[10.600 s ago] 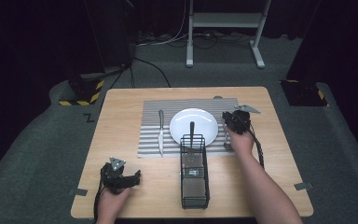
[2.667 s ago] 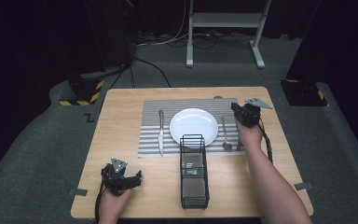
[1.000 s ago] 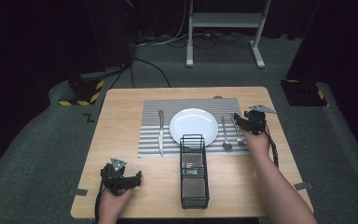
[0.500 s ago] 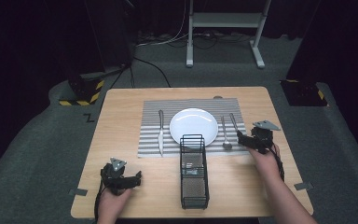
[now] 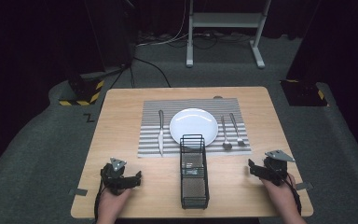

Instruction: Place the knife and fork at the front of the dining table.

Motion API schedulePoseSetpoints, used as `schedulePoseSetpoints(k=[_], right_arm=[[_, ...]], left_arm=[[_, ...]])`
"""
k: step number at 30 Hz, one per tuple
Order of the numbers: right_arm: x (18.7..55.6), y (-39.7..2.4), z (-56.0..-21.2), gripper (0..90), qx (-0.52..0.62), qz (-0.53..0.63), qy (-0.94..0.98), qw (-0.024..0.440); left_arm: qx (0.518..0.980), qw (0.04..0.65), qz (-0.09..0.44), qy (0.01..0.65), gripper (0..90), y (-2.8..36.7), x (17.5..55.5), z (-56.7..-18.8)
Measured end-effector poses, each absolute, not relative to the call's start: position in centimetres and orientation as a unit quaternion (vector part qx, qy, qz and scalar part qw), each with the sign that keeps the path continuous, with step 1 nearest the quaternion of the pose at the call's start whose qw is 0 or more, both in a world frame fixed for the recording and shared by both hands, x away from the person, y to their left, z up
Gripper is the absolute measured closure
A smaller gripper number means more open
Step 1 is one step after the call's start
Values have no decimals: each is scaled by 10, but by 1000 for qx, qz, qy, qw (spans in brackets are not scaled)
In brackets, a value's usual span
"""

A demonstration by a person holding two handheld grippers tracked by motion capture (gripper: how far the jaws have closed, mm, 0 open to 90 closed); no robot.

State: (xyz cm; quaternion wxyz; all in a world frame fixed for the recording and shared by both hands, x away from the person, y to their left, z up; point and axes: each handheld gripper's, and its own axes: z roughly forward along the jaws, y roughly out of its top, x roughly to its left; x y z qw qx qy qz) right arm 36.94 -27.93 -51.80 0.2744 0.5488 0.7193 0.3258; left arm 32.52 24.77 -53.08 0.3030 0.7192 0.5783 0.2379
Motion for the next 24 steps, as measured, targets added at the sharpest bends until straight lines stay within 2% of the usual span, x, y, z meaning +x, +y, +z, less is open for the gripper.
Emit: schedulePoseSetpoints(k=[4, 10, 24], right_arm=[[354, -288, -525, 138, 557, 314, 728, 248], [342, -280, -525, 139, 571, 308, 716, 257], [345, -276, -525, 144, 541, 320, 739, 243]], left_arm=[[720, 302, 239, 577, 7, 248, 325, -531], [730, 308, 232, 565, 8, 251, 324, -531], [731, 307, 233, 564, 7, 250, 324, -531]])
